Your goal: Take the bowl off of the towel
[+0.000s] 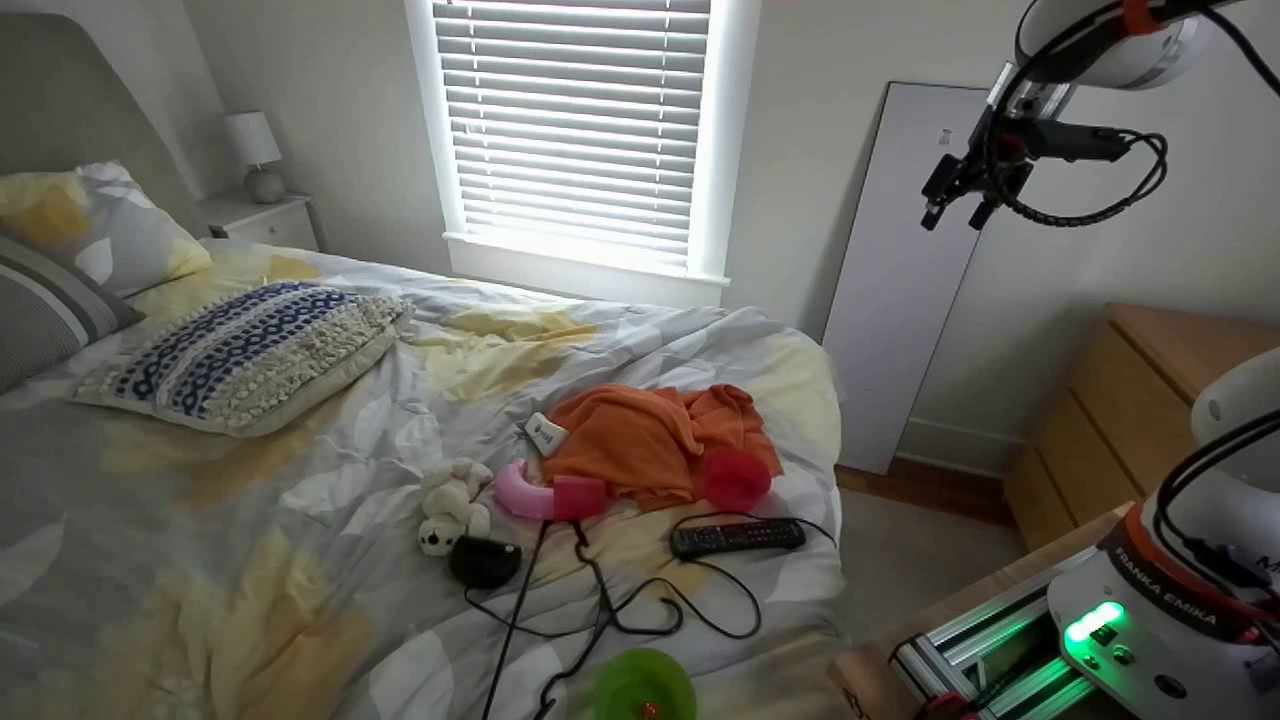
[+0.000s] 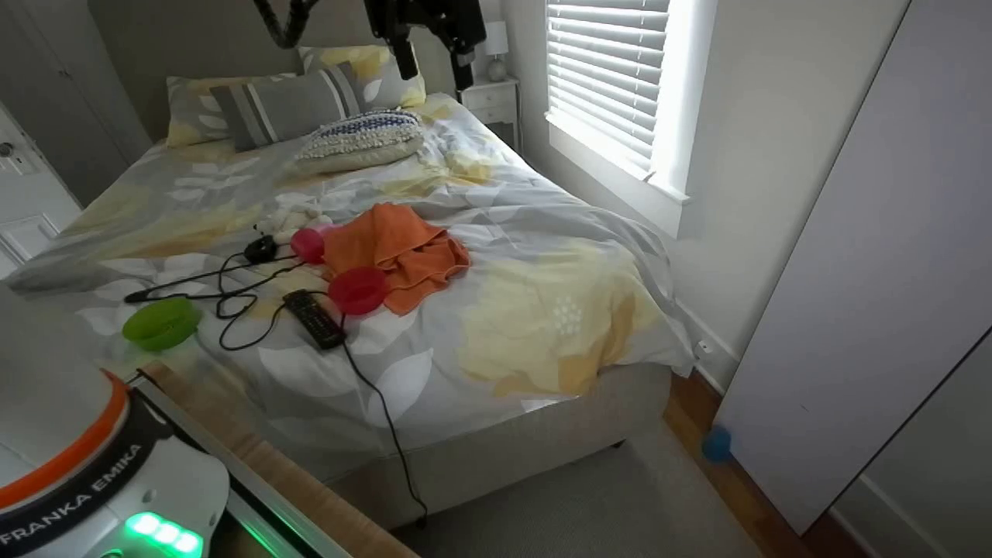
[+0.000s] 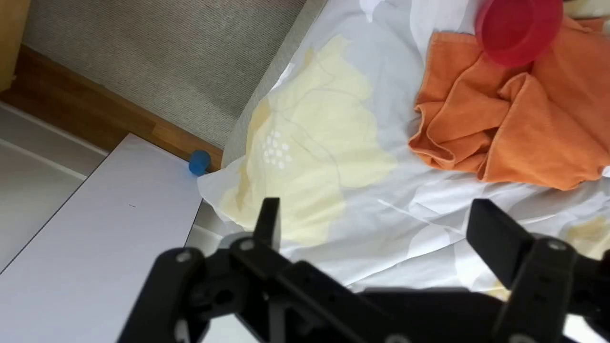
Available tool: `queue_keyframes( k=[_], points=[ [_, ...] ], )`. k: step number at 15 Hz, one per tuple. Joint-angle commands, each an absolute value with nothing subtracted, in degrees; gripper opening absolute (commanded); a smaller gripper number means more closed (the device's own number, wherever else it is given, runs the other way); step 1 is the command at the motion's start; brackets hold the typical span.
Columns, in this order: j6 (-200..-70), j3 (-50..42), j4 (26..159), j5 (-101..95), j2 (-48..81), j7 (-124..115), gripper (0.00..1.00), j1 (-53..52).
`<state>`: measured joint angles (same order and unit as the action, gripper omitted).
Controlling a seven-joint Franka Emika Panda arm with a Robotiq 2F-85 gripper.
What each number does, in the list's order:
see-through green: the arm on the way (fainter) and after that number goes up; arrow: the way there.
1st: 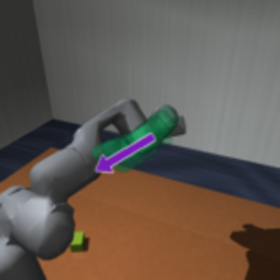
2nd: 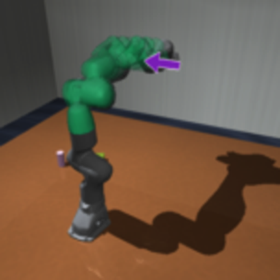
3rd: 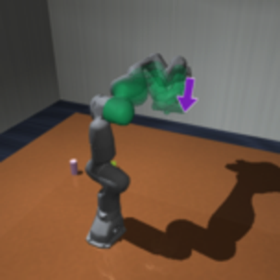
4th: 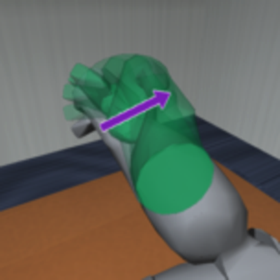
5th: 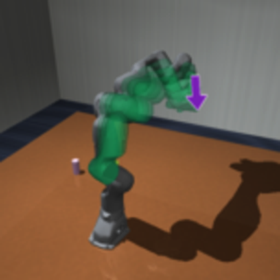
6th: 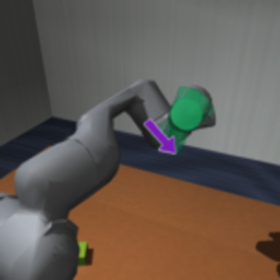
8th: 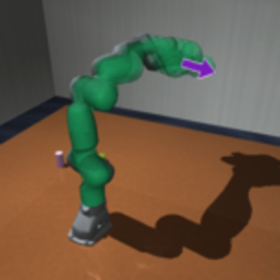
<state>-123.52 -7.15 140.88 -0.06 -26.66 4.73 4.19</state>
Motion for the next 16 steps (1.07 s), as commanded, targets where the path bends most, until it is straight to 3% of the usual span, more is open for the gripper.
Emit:
queue_keyframes(
  k=[1, 8, 16],
  points=[
    [-122.8, -5.2, 139.7, 0.7, -25.2, 4.7, 1.00, 2.7],
    [-124.8, 2.3, 138.9, 2.3, -19.3, 7.6, 1.00, -6.4],
    [-134.5, 9.5, 139.2, -6.9, -3.4, 6.1, 1.00, -9.0]
  ],
)
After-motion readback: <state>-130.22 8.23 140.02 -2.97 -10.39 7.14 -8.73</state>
